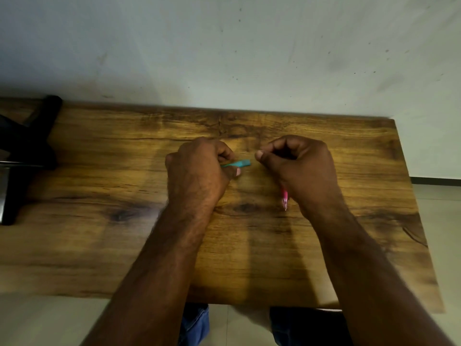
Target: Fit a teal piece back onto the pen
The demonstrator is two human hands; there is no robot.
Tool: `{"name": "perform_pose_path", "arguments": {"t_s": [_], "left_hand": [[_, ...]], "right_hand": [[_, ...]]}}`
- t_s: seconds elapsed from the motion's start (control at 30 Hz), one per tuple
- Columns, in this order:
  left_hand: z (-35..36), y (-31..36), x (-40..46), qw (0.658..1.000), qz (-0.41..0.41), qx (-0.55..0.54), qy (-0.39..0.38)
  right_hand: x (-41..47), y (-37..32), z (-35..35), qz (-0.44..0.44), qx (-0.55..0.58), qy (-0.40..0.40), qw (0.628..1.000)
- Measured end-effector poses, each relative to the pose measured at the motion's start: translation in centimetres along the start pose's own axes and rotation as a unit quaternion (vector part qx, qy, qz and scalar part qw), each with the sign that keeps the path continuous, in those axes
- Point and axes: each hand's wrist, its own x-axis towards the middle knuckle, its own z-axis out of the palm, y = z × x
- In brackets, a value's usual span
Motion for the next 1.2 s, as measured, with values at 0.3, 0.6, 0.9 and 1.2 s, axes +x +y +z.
{"name": "perform_pose_path", "arguments": {"t_s": [0.3, 0.6, 0.9, 1.2], "left_hand": [[0.2, 0.5, -0.3, 1.0, 0.012, 0.013, 0.003], [-0.6, 2.0, -1.2, 0.99, 0.101, -0.095, 0.022], [-0.7, 1.7, -1.0, 0.989, 0.116, -0.085, 0.036], [-0.7, 1.7, -1.0, 0.991, 0.117, -0.061, 0.038]], "right_hand": [[0.1, -0.4, -0.2, 0.133, 0.272, 0.013, 0.953], [0.1, -0.6, -0.6, 0.16, 0.329, 0.01, 0.931], [0.0, -0.8, -0.7, 0.129, 0.292, 0.001, 0.948], [0.0, -0.6, -0.4, 0.091, 0.233, -0.003, 0.968]]}}
